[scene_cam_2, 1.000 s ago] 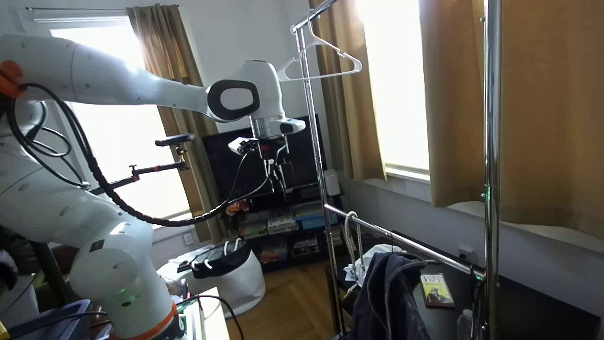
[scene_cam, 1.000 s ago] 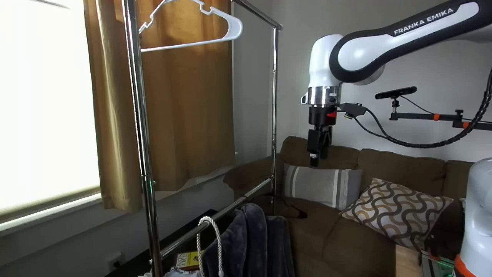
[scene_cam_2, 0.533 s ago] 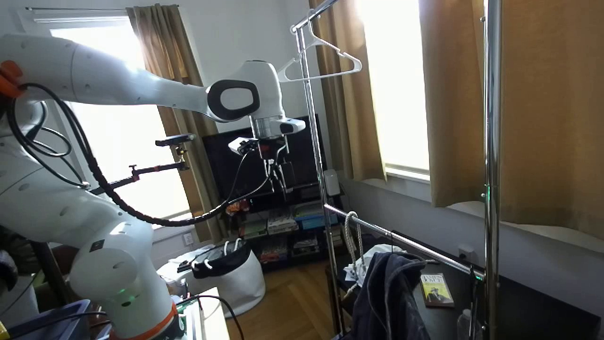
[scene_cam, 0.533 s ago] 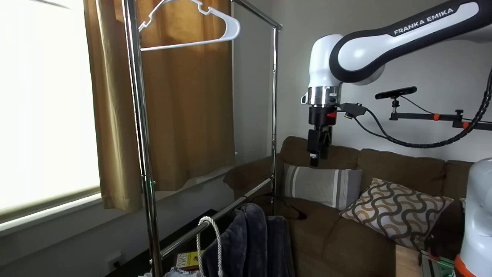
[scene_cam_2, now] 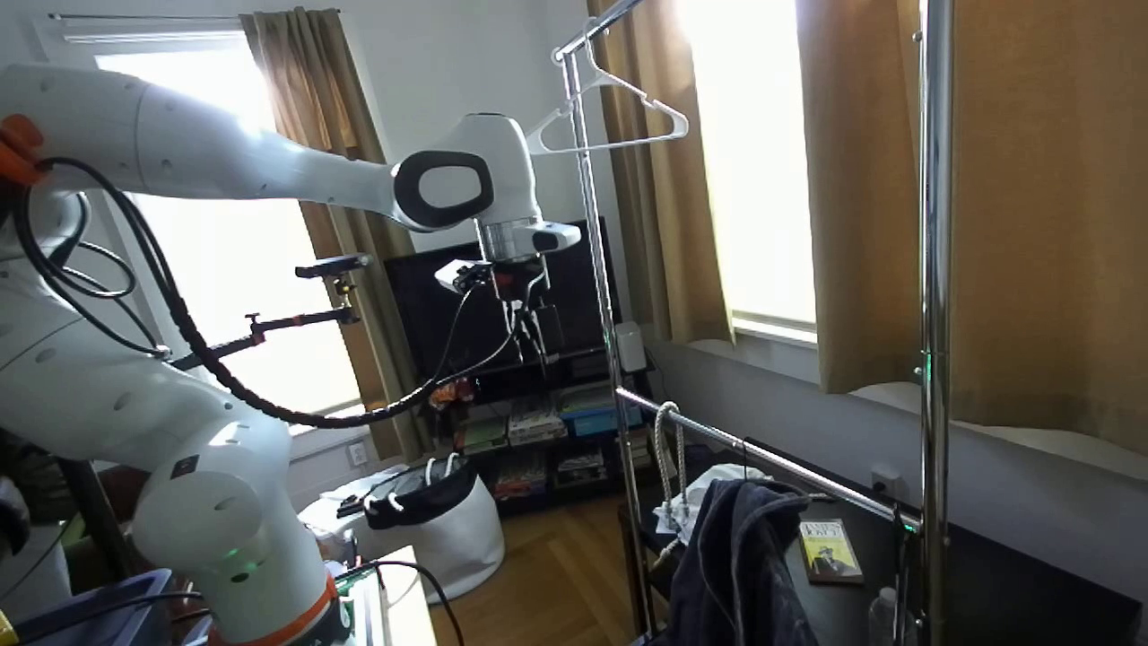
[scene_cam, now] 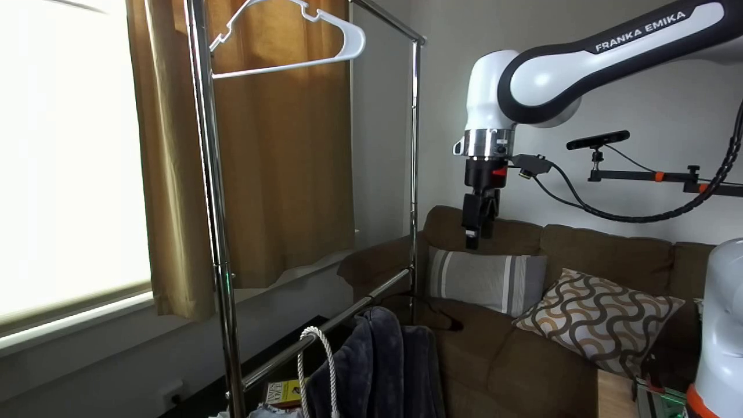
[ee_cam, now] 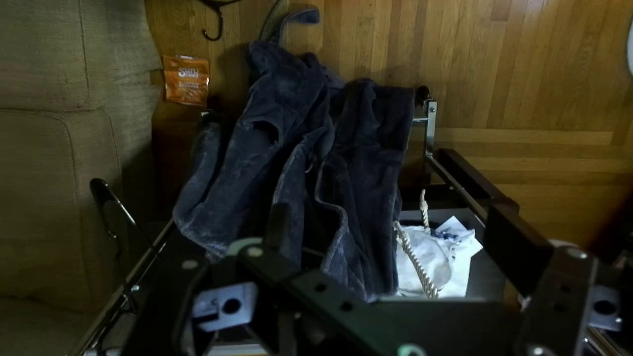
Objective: Remove the hanger from the top left of the clothes hanging rail to the right side of the top clothes hanging rail
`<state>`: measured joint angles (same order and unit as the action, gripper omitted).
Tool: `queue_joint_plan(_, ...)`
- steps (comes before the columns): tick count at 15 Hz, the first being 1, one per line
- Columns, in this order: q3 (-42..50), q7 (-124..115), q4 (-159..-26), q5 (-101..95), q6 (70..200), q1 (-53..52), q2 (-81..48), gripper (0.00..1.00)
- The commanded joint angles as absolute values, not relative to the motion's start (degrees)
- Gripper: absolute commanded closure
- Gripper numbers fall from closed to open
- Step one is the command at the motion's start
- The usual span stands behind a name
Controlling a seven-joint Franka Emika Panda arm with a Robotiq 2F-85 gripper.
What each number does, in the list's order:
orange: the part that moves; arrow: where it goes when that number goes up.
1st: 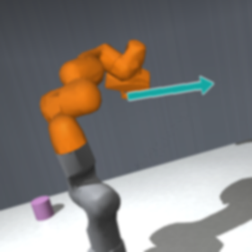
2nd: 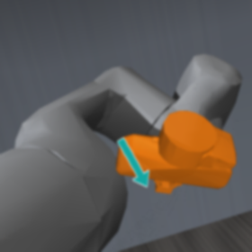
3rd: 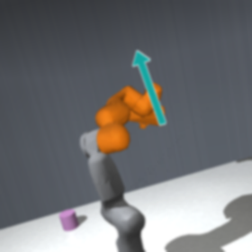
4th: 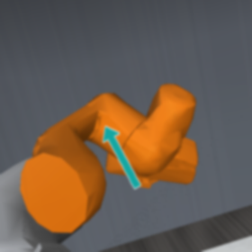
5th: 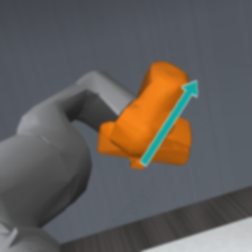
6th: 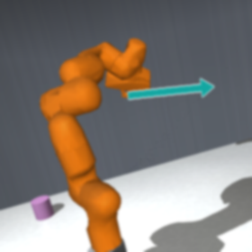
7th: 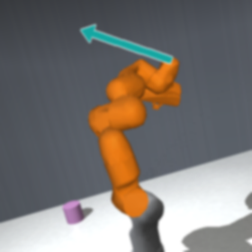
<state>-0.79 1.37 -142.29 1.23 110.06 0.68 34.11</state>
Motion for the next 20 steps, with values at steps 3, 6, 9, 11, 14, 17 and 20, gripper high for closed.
queue_joint_plan(3,-3.66,2.28,-137.69,-0.27,118.97,-2.08,35.59,0.0)
queue_joint_plan(6,-5.2,4.97,-132.47,-1.67,120.35,-4.17,36.14,0.0)
queue_joint_plan(9,-5.94,7.92,-127.81,-0.78,120.19,-7.2,37.58,0.0)
queue_joint_plan(11,-6.66,8.87,-124.75,-0.76,122.67,-8.73,37.75,0.0)
queue_joint_plan(14,-6.51,10.98,-121.98,0.75,126.31,-11.51,37.65,0.0)
queue_joint_plan(17,-5.29,15.07,-120.53,3.41,127.58,-15.56,37.21,0.0)
queue_joint_plan(20,-6.07,12.96,-120.63,5.05,131.61,-15.97,37.11,0.0)
